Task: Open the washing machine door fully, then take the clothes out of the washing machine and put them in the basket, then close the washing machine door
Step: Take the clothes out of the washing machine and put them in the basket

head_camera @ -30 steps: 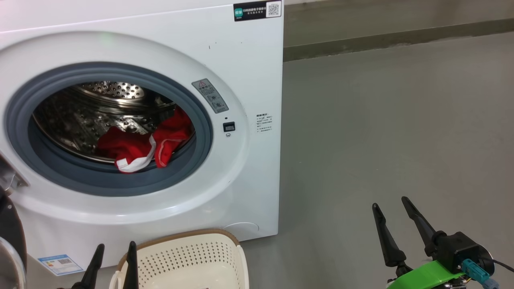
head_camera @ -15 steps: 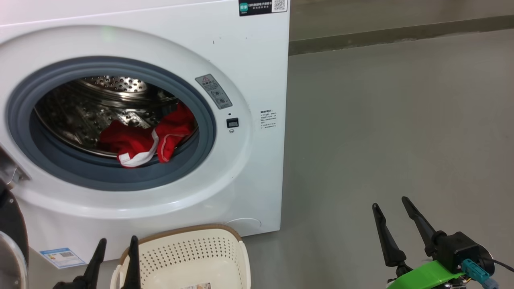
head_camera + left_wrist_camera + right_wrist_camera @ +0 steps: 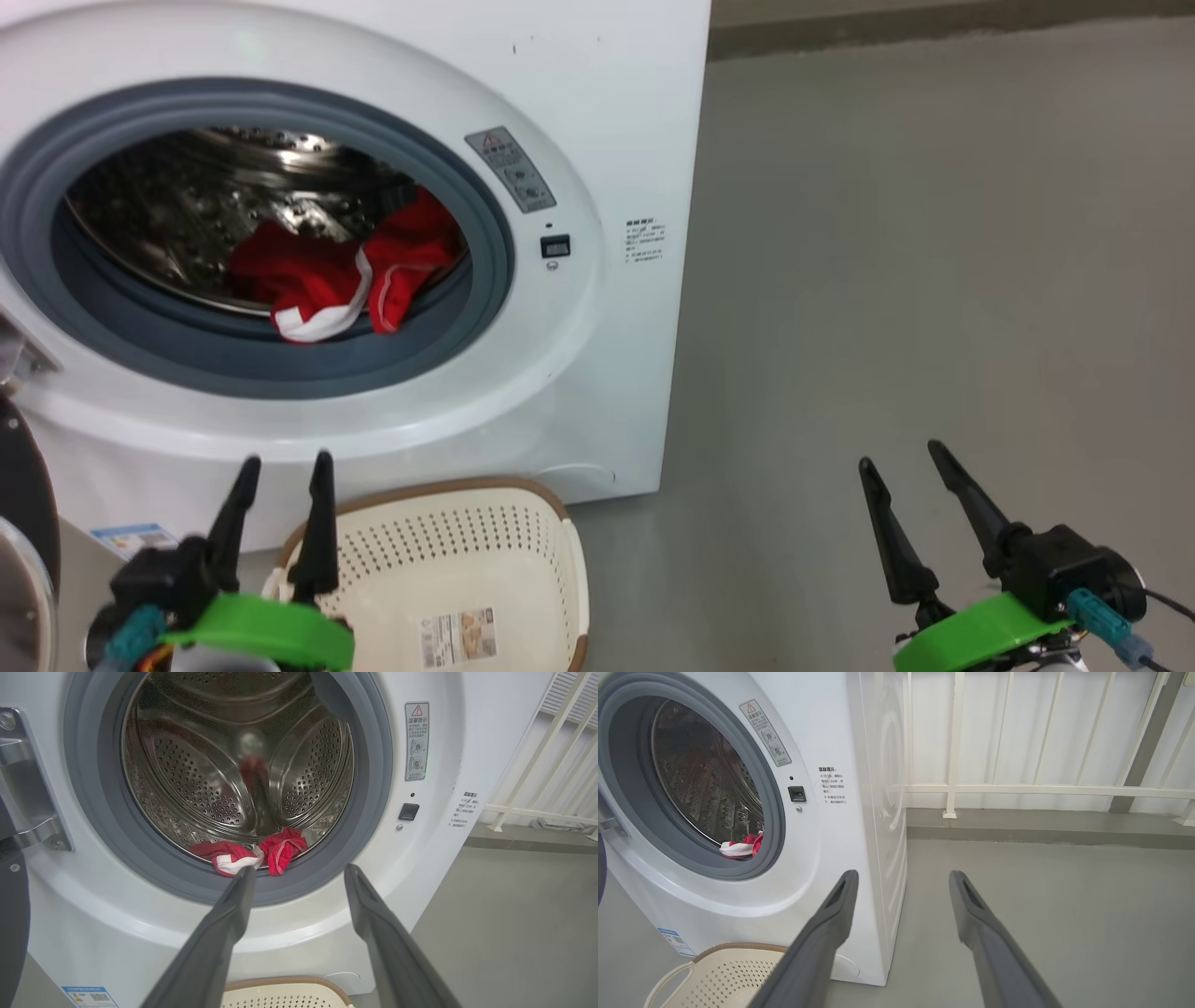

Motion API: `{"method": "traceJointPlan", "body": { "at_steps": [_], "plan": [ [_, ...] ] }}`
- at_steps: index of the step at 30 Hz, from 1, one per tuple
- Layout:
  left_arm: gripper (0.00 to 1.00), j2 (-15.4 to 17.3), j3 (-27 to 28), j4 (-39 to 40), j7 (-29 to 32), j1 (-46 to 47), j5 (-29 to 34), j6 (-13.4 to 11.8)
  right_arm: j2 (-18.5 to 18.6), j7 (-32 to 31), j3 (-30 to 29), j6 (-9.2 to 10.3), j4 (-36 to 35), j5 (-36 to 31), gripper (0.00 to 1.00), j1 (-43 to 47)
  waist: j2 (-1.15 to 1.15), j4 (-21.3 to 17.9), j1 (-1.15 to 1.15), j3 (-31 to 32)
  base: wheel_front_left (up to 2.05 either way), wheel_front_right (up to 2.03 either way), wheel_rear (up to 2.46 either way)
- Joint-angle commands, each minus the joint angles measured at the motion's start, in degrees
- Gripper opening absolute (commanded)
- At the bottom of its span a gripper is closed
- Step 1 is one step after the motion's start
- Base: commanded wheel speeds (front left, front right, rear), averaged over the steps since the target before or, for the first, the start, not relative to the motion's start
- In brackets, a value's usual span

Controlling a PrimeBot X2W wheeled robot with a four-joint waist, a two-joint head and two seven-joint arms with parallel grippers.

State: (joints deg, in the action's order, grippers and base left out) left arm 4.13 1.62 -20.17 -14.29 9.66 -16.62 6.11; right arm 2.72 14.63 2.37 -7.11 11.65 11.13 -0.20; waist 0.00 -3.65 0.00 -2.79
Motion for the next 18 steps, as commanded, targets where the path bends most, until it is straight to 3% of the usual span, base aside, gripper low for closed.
{"method": "traceJointPlan", "body": {
  "at_steps": [1,9,18],
  "plan": [
    [1.00,1.13,1.54,1.01,-0.48,2.91,0.76,-0.49,0.46,0.37,1.12,-0.37,-1.76,-0.48,1.00,-2.64,0.00,0.75,0.00,-2.22,0.00,0.00,0.00],
    [1.00,2.29,1.83,-5.07,-0.63,14.76,1.97,-2.12,0.57,0.37,0.37,-0.37,-3.65,-1.05,1.00,-6.05,0.00,0.92,0.00,-9.12,0.00,0.00,0.00],
    [1.00,4.22,1.68,-12.54,-0.69,28.78,3.28,-2.18,0.38,0.37,1.64,-0.37,-4.54,-1.43,1.00,-10.86,0.00,0.11,0.00,-16.92,0.00,0.00,0.00]
  ]
}}
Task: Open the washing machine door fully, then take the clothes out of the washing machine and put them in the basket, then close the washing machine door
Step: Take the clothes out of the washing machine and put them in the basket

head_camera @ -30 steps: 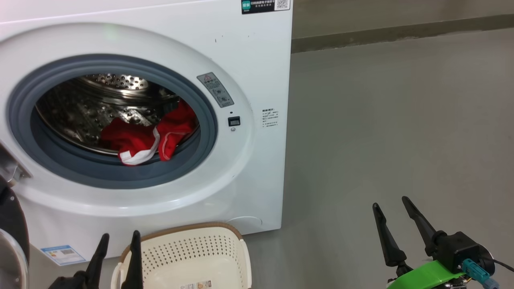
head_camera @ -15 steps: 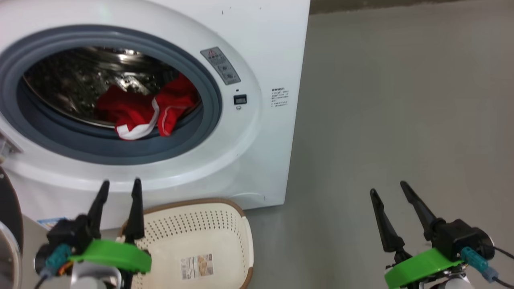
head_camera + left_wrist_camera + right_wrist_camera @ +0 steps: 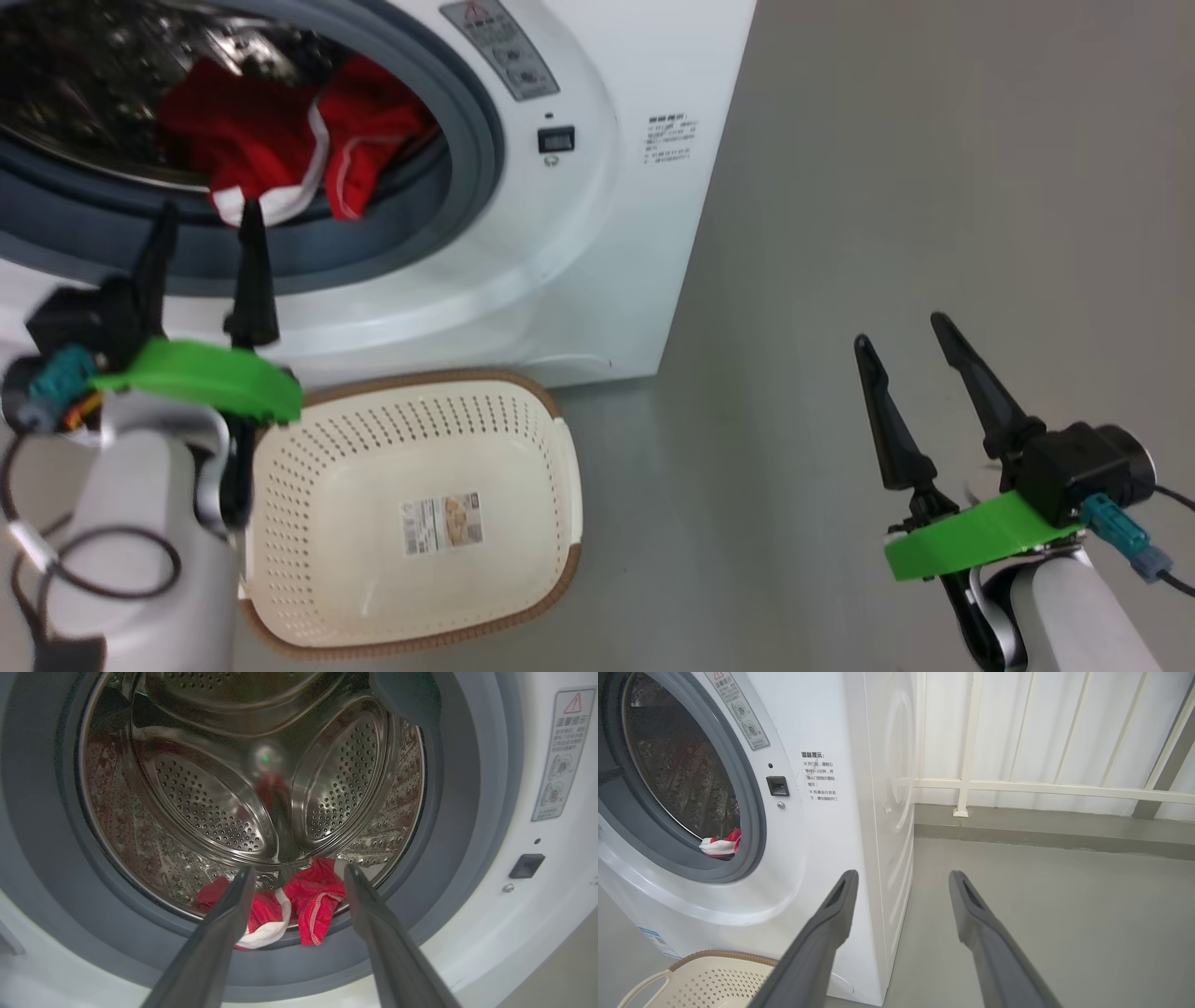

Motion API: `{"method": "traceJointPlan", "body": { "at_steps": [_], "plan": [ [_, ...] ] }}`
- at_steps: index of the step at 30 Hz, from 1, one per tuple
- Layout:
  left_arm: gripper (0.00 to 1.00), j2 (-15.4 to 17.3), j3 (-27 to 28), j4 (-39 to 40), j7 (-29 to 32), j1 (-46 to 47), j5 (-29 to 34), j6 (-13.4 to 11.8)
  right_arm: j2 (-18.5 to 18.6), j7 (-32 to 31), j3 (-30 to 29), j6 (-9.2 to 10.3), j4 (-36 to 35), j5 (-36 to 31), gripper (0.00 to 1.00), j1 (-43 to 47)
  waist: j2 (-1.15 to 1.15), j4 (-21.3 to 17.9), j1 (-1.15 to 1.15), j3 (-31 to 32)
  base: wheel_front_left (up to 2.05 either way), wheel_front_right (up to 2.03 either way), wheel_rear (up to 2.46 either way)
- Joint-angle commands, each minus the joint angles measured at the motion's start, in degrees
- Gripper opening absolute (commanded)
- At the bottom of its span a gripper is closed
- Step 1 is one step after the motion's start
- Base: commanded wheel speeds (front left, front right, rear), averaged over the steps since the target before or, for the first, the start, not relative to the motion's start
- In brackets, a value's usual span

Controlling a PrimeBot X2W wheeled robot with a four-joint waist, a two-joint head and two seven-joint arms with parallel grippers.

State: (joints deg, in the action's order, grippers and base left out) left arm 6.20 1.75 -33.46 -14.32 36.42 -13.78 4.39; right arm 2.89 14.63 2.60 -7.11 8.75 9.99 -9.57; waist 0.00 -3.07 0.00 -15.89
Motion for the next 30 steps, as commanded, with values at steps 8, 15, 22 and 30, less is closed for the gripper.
{"method": "traceJointPlan", "body": {
  "at_steps": [8,15,22,30],
  "plan": [
    [1.00,4.74,1.51,-8.71,-0.66,14.39,0.85,-0.47,0.07,0.37,2.38,-0.37,-1.87,-0.31,1.00,-4.99,0.00,-2.19,0.00,-9.89,0.00,0.00,0.00],
    [1.00,5.84,2.36,-18.71,2.29,24.38,-1.36,-0.01,0.01,0.37,2.82,-0.37,-2.37,-0.49,1.00,-7.54,0.00,-3.53,0.00,-14.65,0.00,0.00,0.00],
    [1.00,8.17,0.99,-27.30,5.71,31.09,-0.32,-1.27,0.00,0.37,3.80,-0.37,-2.59,0.52,1.00,-9.00,0.00,-4.88,0.00,-16.82,0.00,0.00,0.00],
    [1.00,10.31,-2.33,-33.79,10.36,34.85,2.90,-3.96,-0.01,0.37,4.25,-0.37,-2.45,1.73,1.00,-9.09,0.00,-5.87,0.00,-17.37,0.00,0.00,0.00]
  ]
}}
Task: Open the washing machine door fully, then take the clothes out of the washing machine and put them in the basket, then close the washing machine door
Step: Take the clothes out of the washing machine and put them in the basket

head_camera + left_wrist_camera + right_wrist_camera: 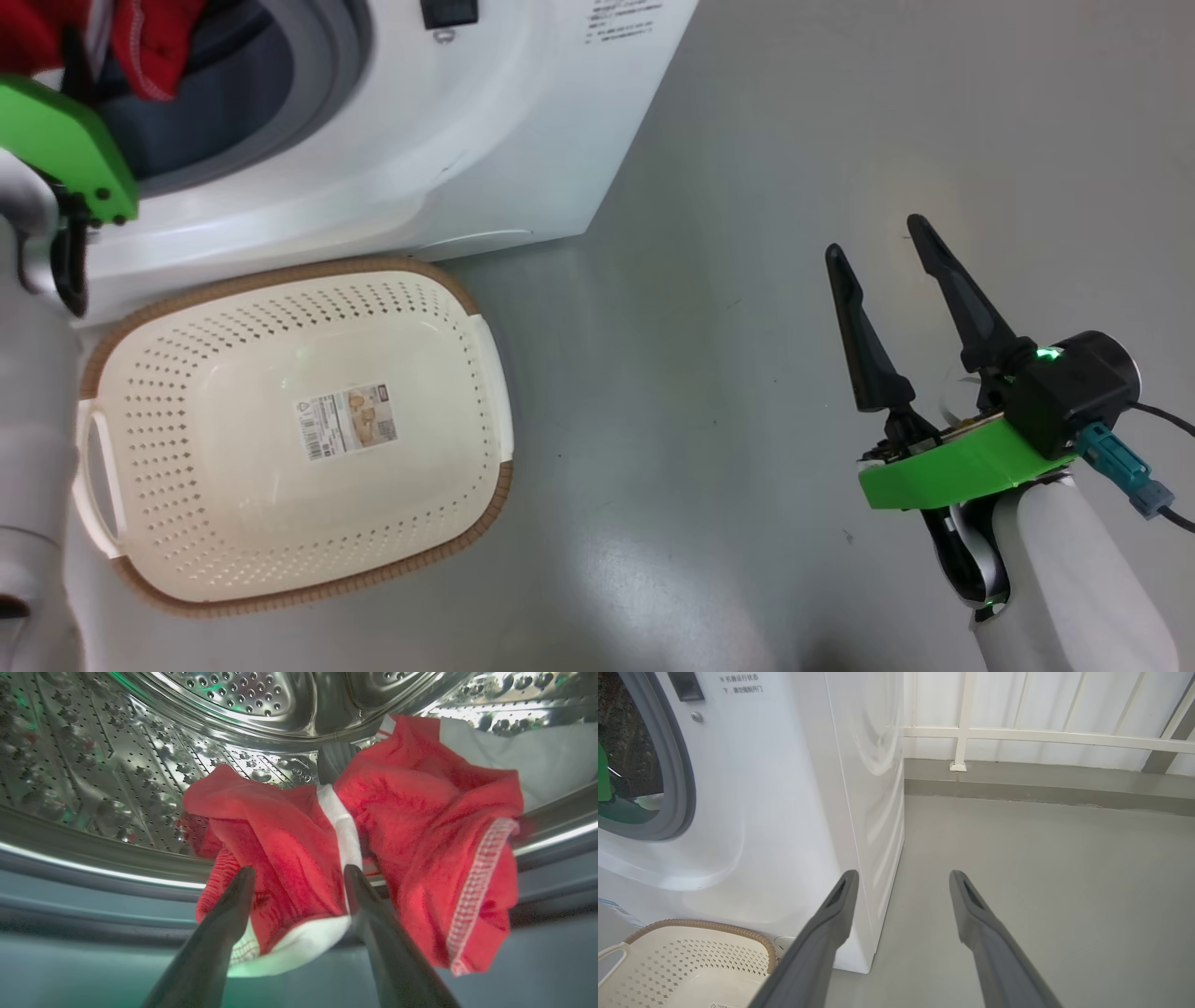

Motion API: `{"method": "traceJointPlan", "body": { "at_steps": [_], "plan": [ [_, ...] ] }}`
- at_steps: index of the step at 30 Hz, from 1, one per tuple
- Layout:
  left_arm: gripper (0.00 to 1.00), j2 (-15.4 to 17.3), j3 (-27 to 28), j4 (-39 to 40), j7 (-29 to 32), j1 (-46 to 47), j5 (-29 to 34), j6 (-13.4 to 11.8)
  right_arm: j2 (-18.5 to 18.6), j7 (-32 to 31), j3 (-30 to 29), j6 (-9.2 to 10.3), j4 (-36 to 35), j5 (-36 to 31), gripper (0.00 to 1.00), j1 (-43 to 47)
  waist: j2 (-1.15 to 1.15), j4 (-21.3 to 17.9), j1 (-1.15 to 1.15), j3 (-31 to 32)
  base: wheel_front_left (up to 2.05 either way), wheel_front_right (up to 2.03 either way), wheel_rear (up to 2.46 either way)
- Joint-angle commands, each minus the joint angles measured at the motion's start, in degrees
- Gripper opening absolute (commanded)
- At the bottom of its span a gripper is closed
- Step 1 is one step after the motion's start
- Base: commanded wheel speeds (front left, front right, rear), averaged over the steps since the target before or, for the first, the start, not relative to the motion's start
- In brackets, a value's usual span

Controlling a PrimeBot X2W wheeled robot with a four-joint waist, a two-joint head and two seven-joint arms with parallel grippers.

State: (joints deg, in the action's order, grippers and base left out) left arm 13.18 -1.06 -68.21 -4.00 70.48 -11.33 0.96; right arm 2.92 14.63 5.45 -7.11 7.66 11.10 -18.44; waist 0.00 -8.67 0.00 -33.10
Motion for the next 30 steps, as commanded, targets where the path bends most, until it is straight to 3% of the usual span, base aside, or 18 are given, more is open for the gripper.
{"method": "traceJointPlan", "body": {
  "at_steps": [1,10,11,12,13,14,21,30],
  "plan": [
    [1.00,3.78,-0.17,0.26,0.55,1.04,1.12,-1.00,-0.03,0.37,1.51,-0.37,-1.31,0.85,1.00,-0.26,0.00,-0.45,0.00,-0.17,0.00,0.00,0.00],
    [1.00,7.36,-5.31,-3.21,4.27,2.25,6.16,-4.59,-0.03,0.37,1.87,-0.37,-1.65,2.21,1.00,-0.58,0.00,-1.59,0.00,-0.70,0.00,0.00,0.00],
    [0.86,7.60,-5.71,-3.39,4.57,2.35,6.47,-4.66,-0.03,0.37,1.88,-0.37,-1.69,2.27,1.00,-0.63,0.00,-1.64,0.00,-0.78,0.00,0.00,0.00],
    [0.48,7.72,-5.91,-3.51,4.71,2.51,6.53,-4.66,-0.04,0.37,1.86,-0.37,-1.72,2.34,1.00,-0.68,0.00,-1.68,0.00,-0.89,0.00,0.00,0.00],
    [0.27,7.78,-6.03,-3.61,4.78,2.64,6.50,-4.59,-0.04,0.37,1.82,-0.37,-1.75,2.41,1.00,-0.75,0.00,-1.70,0.00,-0.97,0.00,0.00,0.00],
    [0.00,7.81,-6.18,-3.66,4.56,2.73,6.51,-4.52,-0.04,0.37,1.78,-0.37,-1.77,2.47,1.00,-0.81,0.00,-1.69,0.00,-1.03,0.00,0.00,0.00],
    [0.00,7.37,-5.84,-3.66,1.09,2.60,5.04,-4.06,-0.04,0.37,1.66,-0.37,-1.45,3.12,1.00,-0.90,0.00,-1.40,0.00,-0.93,0.00,0.00,0.00],
    [0.00,5.49,-3.28,-1.45,-8.97,-0.17,0.84,-3.18,-0.04,0.37,1.35,-0.37,-0.84,3.19,1.00,-0.36,0.00,-0.49,0.00,1.33,0.00,0.00,0.00]
  ]
}}
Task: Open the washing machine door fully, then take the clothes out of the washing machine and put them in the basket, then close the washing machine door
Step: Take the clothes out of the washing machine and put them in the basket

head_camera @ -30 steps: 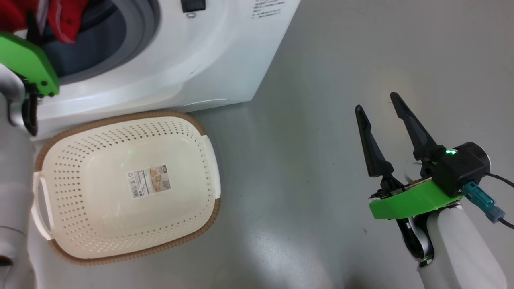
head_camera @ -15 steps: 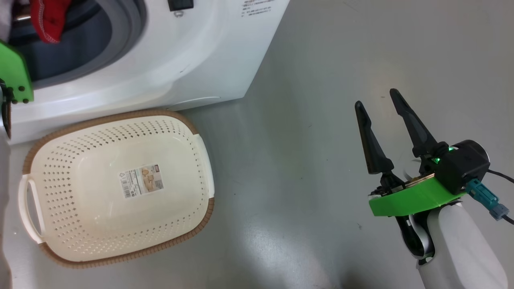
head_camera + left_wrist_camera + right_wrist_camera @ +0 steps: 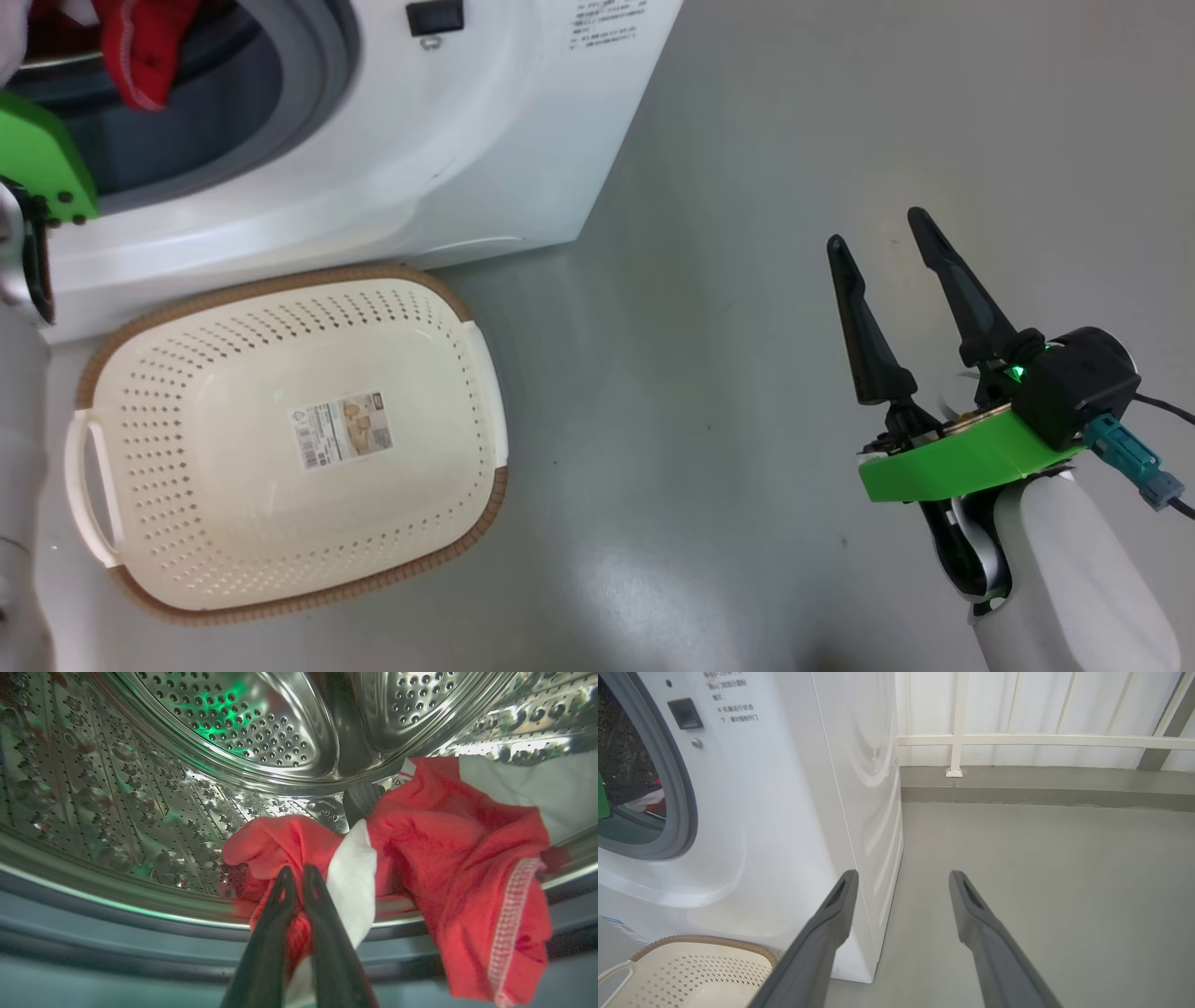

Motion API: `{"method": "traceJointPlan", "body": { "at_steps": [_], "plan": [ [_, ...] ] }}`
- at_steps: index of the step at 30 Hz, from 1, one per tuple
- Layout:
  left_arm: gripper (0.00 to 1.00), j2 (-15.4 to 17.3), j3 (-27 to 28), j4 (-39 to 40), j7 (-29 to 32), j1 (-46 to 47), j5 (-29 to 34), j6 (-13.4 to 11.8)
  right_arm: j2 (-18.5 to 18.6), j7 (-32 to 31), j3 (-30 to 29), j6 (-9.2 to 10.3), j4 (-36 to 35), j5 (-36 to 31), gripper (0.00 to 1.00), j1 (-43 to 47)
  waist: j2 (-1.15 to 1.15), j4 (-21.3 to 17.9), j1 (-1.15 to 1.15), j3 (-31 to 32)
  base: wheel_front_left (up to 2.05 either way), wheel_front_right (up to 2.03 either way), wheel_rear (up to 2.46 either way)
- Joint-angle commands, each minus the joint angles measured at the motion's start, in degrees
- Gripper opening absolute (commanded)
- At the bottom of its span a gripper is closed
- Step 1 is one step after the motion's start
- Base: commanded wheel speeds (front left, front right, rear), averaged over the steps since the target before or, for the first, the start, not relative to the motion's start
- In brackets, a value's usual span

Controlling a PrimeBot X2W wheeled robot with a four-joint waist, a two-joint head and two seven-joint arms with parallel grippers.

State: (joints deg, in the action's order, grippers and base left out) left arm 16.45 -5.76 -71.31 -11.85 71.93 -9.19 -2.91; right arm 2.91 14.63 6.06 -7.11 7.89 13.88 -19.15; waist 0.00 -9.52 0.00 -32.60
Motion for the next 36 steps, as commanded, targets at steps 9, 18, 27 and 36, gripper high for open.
{"method": "traceJointPlan", "body": {
  "at_steps": [9,18,27,36],
  "plan": [
    [0.00,1.52,4.61,10.88,-3.10,-7.72,-4.34,1.21,-0.03,0.37,0.41,-0.37,-0.67,-0.10,1.00,1.70,0.00,1.89,0.00,4.48,0.00,0.00,0.00],
    [0.00,-0.49,7.87,29.43,-3.14,-21.27,-3.85,-0.45,-0.03,0.37,0.50,-0.37,0.10,-0.46,1.00,3.41,0.00,3.11,0.00,9.46,0.00,0.00,0.00],
    [0.00,-2.80,11.25,43.53,-3.14,-32.13,-3.45,-1.34,-0.03,0.37,-0.02,-0.37,0.52,-0.33,1.00,5.68,0.00,3.72,0.00,14.47,0.00,0.00,0.00],
    [0.00,-4.75,12.65,56.22,-3.15,-40.91,-2.18,-0.32,-0.03,0.37,-1.03,-0.37,0.63,-0.47,1.00,7.77,0.00,4.40,0.00,18.32,0.00,0.00,0.00]
  ]
}}
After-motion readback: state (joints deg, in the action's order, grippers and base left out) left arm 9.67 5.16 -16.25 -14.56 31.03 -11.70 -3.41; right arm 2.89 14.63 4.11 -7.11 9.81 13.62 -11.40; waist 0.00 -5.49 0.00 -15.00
